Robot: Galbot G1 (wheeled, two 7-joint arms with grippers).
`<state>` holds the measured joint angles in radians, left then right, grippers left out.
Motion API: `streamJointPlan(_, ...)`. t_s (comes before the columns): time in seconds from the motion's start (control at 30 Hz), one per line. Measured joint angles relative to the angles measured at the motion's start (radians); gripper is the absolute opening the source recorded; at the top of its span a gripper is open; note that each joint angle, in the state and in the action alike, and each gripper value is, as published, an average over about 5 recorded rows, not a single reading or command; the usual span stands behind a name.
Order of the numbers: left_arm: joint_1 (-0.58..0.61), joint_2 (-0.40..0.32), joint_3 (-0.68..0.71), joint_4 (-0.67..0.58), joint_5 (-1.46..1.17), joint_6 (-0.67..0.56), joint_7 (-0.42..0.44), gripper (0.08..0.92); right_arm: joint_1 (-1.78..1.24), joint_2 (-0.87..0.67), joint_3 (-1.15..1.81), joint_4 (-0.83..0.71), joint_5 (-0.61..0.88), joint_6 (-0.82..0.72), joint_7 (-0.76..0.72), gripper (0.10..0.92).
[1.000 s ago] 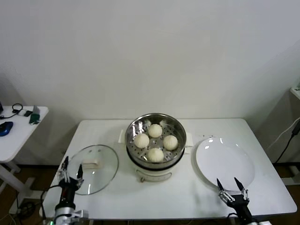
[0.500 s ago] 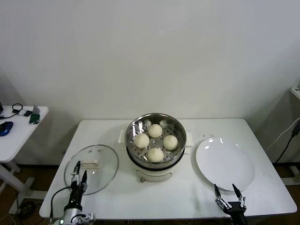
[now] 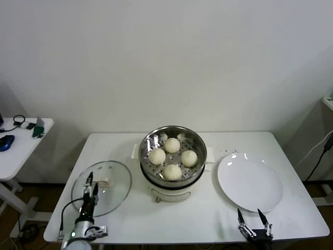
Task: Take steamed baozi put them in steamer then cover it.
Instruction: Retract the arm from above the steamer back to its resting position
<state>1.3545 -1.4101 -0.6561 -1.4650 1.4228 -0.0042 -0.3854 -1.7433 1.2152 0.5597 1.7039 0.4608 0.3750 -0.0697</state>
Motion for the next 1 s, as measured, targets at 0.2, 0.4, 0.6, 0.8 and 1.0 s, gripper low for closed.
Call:
streamJointPlan(0.2, -0.044, 0.01, 0.005, 0.04, 0.013, 0.002, -0.001, 0.823, -0.008, 0.007, 0.001, -0.005, -0.006, 0.012, 0.001, 0.823)
streamJointPlan(0.4, -0.066, 0.011, 0.01, 0.073, 0.025, 0.004, 0.001, 0.802, -0.009, 0.018, 0.001, -0.011, -0.01, 0.021, 0.001, 0.823)
streamJointPlan(0.6, -0.074, 0.009, 0.009, 0.095, 0.037, -0.001, 0.0, 0.645, -0.006, 0.022, 0.001, -0.013, -0.012, 0.026, 0.002, 0.823)
streamJointPlan(0.8, -0.075, 0.01, 0.009, 0.097, 0.041, -0.01, 0.0, 0.471, -0.005, 0.027, 0.0, -0.017, -0.016, 0.031, 0.003, 0.823)
streamJointPlan(1.0, -0.074, 0.015, 0.007, 0.096, 0.042, -0.016, 0.001, 0.298, -0.005, 0.03, -0.002, -0.02, -0.019, 0.035, 0.002, 0.823)
